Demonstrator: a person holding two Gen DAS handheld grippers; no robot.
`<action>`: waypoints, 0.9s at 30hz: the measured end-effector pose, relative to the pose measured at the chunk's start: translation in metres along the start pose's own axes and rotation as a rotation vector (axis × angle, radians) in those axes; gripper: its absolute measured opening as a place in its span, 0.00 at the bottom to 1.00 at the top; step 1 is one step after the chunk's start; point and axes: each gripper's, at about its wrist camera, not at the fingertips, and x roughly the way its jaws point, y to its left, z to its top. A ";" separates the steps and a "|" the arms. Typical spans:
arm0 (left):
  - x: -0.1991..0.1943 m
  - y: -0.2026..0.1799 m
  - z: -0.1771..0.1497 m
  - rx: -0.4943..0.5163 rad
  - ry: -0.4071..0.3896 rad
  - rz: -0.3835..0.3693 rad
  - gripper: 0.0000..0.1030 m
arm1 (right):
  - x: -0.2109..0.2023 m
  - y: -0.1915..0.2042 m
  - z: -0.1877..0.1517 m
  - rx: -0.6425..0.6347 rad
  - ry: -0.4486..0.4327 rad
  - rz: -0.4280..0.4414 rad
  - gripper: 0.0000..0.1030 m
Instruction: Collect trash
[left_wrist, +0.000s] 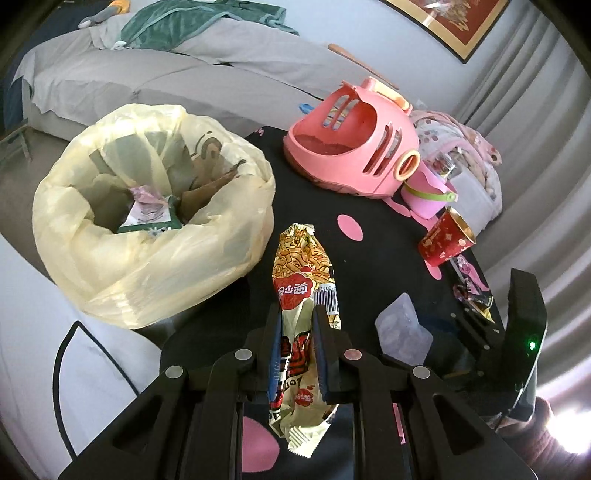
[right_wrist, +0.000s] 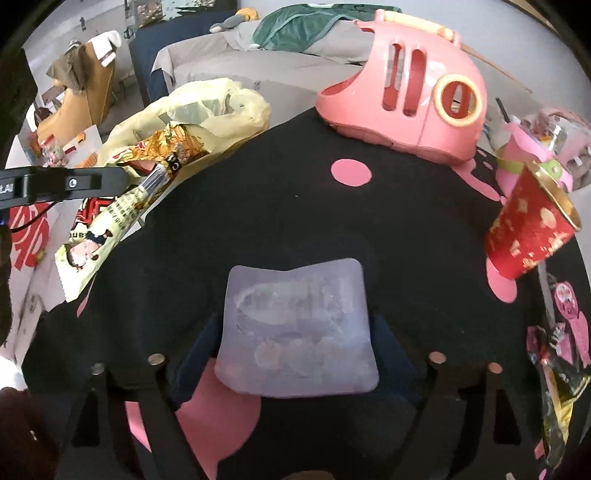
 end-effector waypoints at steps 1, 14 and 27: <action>-0.001 0.001 0.000 -0.003 0.000 0.000 0.16 | 0.001 0.000 0.001 -0.004 -0.001 0.001 0.83; -0.018 0.005 -0.002 -0.019 -0.033 -0.011 0.16 | -0.009 0.020 0.001 -0.087 -0.028 -0.054 0.49; -0.031 0.006 -0.005 -0.029 -0.043 -0.014 0.16 | -0.031 -0.012 -0.003 0.025 -0.050 -0.037 0.12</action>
